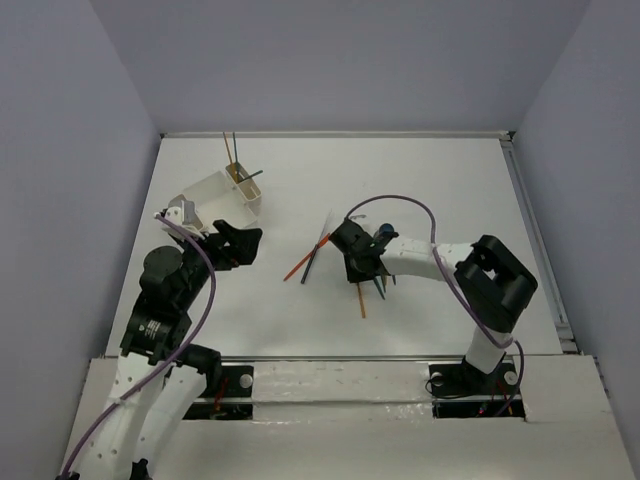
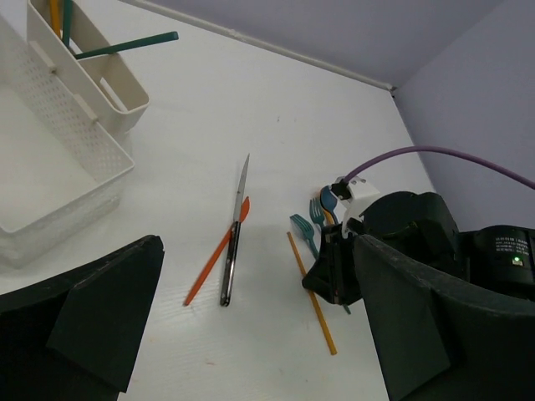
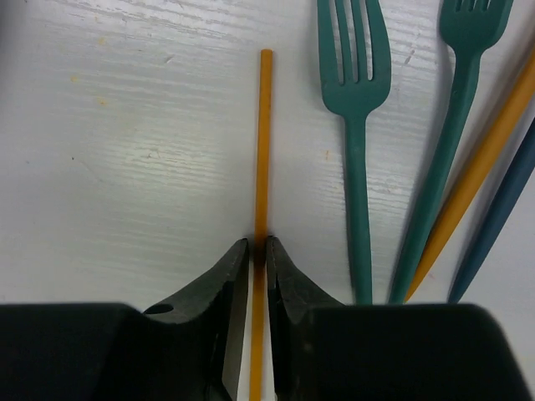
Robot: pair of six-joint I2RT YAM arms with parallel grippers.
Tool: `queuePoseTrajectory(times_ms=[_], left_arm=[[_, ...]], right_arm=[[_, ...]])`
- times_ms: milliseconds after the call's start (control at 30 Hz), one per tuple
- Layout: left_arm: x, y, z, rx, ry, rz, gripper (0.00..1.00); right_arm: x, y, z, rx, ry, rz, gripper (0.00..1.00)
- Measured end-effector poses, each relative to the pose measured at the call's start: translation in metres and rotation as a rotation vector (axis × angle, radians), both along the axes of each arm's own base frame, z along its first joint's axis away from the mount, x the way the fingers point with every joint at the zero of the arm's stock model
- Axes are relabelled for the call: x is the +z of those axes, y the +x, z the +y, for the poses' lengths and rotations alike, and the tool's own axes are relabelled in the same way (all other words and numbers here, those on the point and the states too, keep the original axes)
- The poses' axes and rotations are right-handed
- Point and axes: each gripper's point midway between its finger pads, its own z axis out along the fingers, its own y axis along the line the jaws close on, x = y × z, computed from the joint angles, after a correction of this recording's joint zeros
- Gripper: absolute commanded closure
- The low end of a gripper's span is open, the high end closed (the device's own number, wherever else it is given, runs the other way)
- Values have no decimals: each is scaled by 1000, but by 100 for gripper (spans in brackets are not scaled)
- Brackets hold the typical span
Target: Sort the eating utensils into containers
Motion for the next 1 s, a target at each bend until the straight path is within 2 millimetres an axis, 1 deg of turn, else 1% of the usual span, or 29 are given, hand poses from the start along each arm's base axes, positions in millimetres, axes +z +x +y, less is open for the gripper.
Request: queuePoseTrajectory(times_ms=[133, 167, 200, 233, 267, 333, 533, 633, 733, 767, 833, 900, 967, 1000], left_arm=[[3, -3, 0, -6, 0, -15, 1], [3, -3, 0, -8, 2, -17, 1], [4, -3, 0, -10, 3, -19, 1], [4, -4, -1, -14, 5, -20, 1], [4, -4, -1, -14, 5, -21, 1], [1, -5, -1, -20, 14, -21, 1], [-17, -8, -2, -39, 35, 5, 1], [-18, -10, -2, -41, 37, -2, 1], [-16, -11, -2, -46, 38, -13, 1], [-15, -11, -2, -46, 39, -14, 1], [-14, -11, -2, -48, 40, -20, 1], [-12, -13, -1, -48, 40, -31, 1], [-10, -14, -1, -46, 38, -43, 1], [-8, -14, 0, -45, 39, -49, 1]], right_arm=[[0, 4, 4, 3, -3, 0, 81], [0, 5, 6, 4, -3, 0, 86], [0, 6, 6, 4, -3, 0, 95], [0, 7, 8, 5, -2, -2, 99], [0, 9, 9, 9, -5, -2, 100], [0, 10, 10, 14, -9, 0, 100], [2, 10, 10, 30, -16, -4, 100], [6, 11, 14, 42, 11, -15, 100], [29, 11, 20, 58, 83, -61, 100], [40, 12, 23, 63, 114, -82, 100], [67, 15, 31, 79, 192, -137, 100], [99, 18, 40, 97, 282, -202, 100], [125, 19, 46, 111, 348, -255, 100], [135, 19, 49, 119, 374, -273, 100]])
